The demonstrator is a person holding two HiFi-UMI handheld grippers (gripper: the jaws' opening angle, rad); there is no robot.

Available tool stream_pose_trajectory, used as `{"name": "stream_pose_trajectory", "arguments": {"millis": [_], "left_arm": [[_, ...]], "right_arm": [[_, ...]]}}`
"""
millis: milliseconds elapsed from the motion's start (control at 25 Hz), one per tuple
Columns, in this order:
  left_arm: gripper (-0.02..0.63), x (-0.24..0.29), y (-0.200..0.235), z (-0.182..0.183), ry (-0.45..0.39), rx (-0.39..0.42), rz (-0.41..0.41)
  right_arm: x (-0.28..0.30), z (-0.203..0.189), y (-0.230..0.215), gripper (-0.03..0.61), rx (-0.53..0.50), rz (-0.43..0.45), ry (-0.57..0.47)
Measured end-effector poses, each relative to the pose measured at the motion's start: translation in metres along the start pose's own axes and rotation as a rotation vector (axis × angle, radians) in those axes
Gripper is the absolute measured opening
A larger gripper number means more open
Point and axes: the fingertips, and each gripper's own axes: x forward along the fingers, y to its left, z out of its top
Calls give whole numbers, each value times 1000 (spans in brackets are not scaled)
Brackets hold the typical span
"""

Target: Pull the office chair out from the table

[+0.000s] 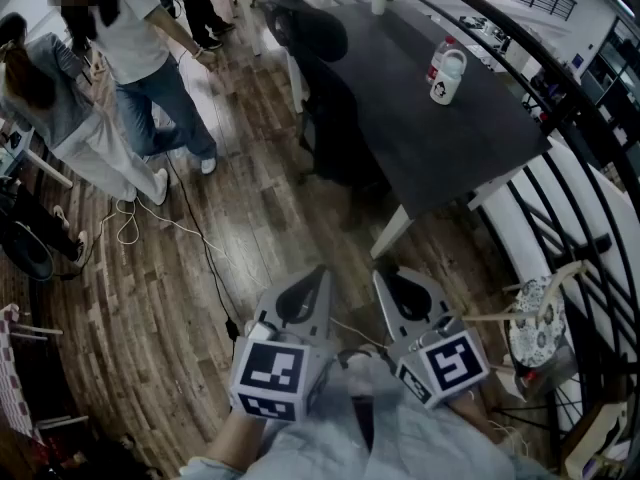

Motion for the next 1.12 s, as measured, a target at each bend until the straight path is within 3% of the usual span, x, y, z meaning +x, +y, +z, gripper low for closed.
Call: {"name": "stream_pose_trajectory", "arguments": {"millis": [720, 1120], "left_arm": [[6, -18, 51, 3, -20, -2, 7], [6, -56, 115, -13, -23, -15, 60]], "right_arm": [[33, 7, 32, 2, -1, -20, 3], [66, -1, 78, 2, 2, -24, -12]]}}
